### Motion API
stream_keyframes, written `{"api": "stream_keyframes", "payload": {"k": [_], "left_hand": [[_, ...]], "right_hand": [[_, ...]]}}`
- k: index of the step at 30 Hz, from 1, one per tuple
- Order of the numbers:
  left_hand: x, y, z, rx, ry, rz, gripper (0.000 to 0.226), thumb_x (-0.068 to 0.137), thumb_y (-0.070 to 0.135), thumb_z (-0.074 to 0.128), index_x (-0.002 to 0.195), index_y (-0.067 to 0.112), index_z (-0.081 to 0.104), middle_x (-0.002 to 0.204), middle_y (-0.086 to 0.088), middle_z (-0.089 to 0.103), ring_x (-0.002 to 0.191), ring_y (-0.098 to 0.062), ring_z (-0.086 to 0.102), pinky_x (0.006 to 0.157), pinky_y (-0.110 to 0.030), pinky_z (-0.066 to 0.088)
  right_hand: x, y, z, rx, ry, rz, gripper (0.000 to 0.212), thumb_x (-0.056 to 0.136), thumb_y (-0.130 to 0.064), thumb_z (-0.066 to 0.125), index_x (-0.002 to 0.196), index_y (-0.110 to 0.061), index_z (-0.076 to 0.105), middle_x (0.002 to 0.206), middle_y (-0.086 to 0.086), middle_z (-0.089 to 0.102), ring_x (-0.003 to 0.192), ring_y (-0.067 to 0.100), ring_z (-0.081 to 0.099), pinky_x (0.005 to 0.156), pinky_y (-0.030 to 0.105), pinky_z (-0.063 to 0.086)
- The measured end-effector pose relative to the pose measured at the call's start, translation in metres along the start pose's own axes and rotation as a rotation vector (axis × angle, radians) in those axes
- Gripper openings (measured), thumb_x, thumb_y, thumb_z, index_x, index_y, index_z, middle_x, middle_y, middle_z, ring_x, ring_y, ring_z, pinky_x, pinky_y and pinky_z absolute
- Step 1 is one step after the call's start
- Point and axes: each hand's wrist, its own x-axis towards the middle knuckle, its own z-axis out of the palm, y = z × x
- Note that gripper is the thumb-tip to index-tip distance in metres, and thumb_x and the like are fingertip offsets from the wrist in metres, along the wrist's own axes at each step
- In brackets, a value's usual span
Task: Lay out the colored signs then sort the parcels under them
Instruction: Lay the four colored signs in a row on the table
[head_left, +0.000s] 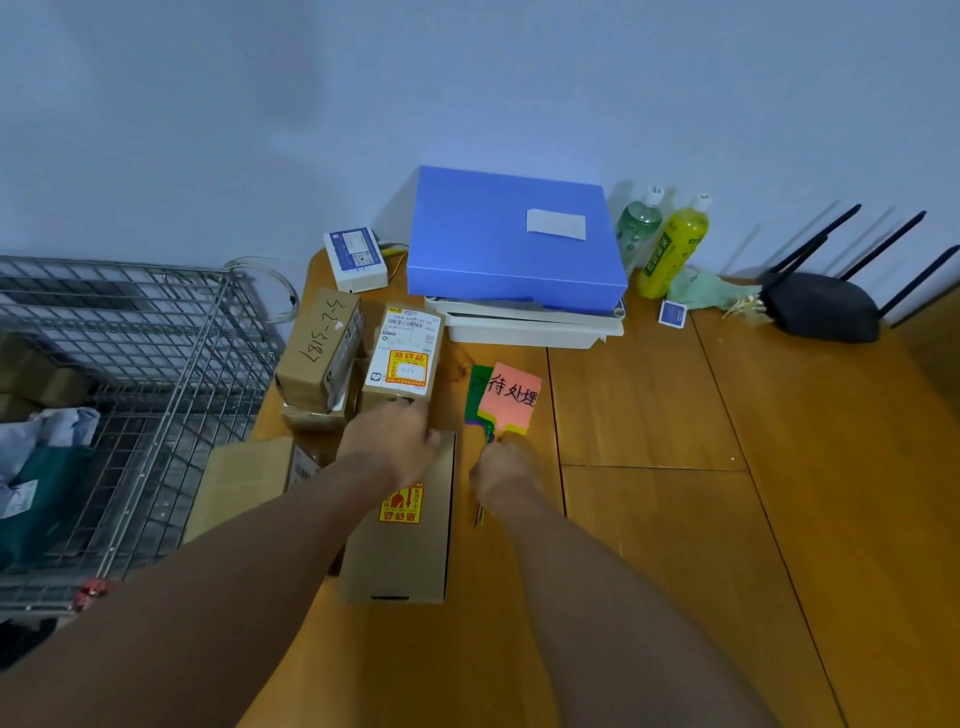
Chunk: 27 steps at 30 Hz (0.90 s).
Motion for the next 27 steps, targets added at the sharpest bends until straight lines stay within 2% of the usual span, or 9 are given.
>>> {"api": "stream_keyframes", "payload": {"k": [3, 6, 10, 14, 17, 19, 21, 24, 27], "left_hand": [[0.001, 0.002, -0.001, -0.008, 0.001, 0.012, 0.020, 0.100, 0.038, 0.044, 0.099, 0.021, 0.055, 0.089, 0.002, 0.055, 0.080, -0.016, 0.050, 0.067, -0.032, 0.039], [0.002, 0.004, -0.003, -0.034, -0.005, -0.005, 0.020, 0.100, 0.038, 0.044, 0.090, 0.022, 0.048, 0.086, 0.001, 0.052, 0.080, -0.017, 0.051, 0.066, -0.032, 0.038], [0.003, 0.011, 0.000, -0.162, -0.051, -0.085, 0.025, 0.099, 0.037, 0.045, 0.088, 0.017, 0.055, 0.087, -0.002, 0.059, 0.080, -0.021, 0.058, 0.065, -0.033, 0.042], [0.004, 0.025, 0.012, -0.553, -0.118, -0.323, 0.030, 0.098, 0.035, 0.049, 0.082, 0.014, 0.063, 0.082, -0.006, 0.067, 0.074, -0.020, 0.061, 0.059, -0.030, 0.042], [0.005, 0.044, 0.022, -1.025, -0.237, -0.548, 0.036, 0.101, 0.033, 0.050, 0.077, 0.011, 0.064, 0.077, -0.010, 0.067, 0.067, -0.020, 0.061, 0.063, -0.030, 0.048], [0.002, 0.056, 0.027, -1.294, -0.300, -0.665, 0.035, 0.102, 0.035, 0.053, 0.083, 0.009, 0.067, 0.077, -0.010, 0.071, 0.069, -0.020, 0.066, 0.062, -0.030, 0.054], [-0.001, 0.065, 0.028, -1.531, -0.362, -0.663, 0.035, 0.101, 0.042, 0.055, 0.102, 0.011, 0.071, 0.082, -0.008, 0.073, 0.074, -0.019, 0.069, 0.060, -0.030, 0.055], [0.000, 0.070, 0.017, -1.915, -0.437, -0.526, 0.039, 0.100, 0.047, 0.057, 0.125, 0.019, 0.067, 0.091, -0.008, 0.072, 0.074, -0.017, 0.068, 0.062, -0.029, 0.055], [0.002, 0.078, 0.001, -1.982, -0.361, -0.525, 0.035, 0.101, 0.035, 0.058, 0.128, 0.013, 0.065, 0.098, -0.011, 0.077, 0.079, -0.018, 0.075, 0.067, -0.030, 0.061]], "right_hand": [[-0.001, 0.001, 0.000, 0.058, 0.010, 0.001, 0.019, 0.096, -0.014, 0.056, 0.110, -0.009, 0.067, 0.093, 0.006, 0.055, 0.102, 0.027, 0.064, 0.069, 0.033, 0.049], [-0.005, 0.005, -0.002, 0.137, 0.006, -0.006, 0.018, 0.095, -0.019, 0.058, 0.104, -0.007, 0.068, 0.097, 0.010, 0.062, 0.099, 0.028, 0.066, 0.072, 0.034, 0.054], [-0.010, 0.009, -0.021, 0.244, 0.038, -0.044, 0.025, 0.095, -0.029, 0.061, 0.077, -0.011, 0.058, 0.085, 0.009, 0.062, 0.080, 0.025, 0.064, 0.067, 0.033, 0.054], [-0.026, 0.012, -0.049, 0.271, 0.076, -0.101, 0.028, 0.095, -0.030, 0.059, 0.082, -0.004, 0.063, 0.088, 0.015, 0.069, 0.083, 0.033, 0.069, 0.072, 0.038, 0.060], [-0.042, 0.010, -0.064, 0.312, 0.105, -0.145, 0.025, 0.095, -0.024, 0.058, 0.089, -0.001, 0.067, 0.090, 0.017, 0.069, 0.083, 0.033, 0.070, 0.072, 0.042, 0.061], [-0.051, 0.009, -0.072, 0.285, 0.123, -0.184, 0.026, 0.095, -0.022, 0.055, 0.086, 0.000, 0.066, 0.087, 0.019, 0.068, 0.079, 0.035, 0.069, 0.068, 0.041, 0.060], [-0.059, 0.011, -0.078, 0.249, 0.146, -0.225, 0.026, 0.095, -0.020, 0.053, 0.077, -0.003, 0.061, 0.077, 0.014, 0.064, 0.073, 0.034, 0.067, 0.057, 0.037, 0.054], [-0.072, 0.020, -0.081, 0.235, 0.199, -0.285, 0.028, 0.091, -0.021, 0.056, 0.066, -0.011, 0.047, 0.063, 0.003, 0.051, 0.063, 0.026, 0.057, 0.046, 0.027, 0.032], [-0.085, 0.029, -0.082, 0.260, 0.250, -0.340, 0.020, 0.093, -0.028, 0.055, 0.090, -0.008, 0.056, 0.077, 0.010, 0.061, 0.071, 0.030, 0.061, 0.056, 0.029, 0.038]]}}
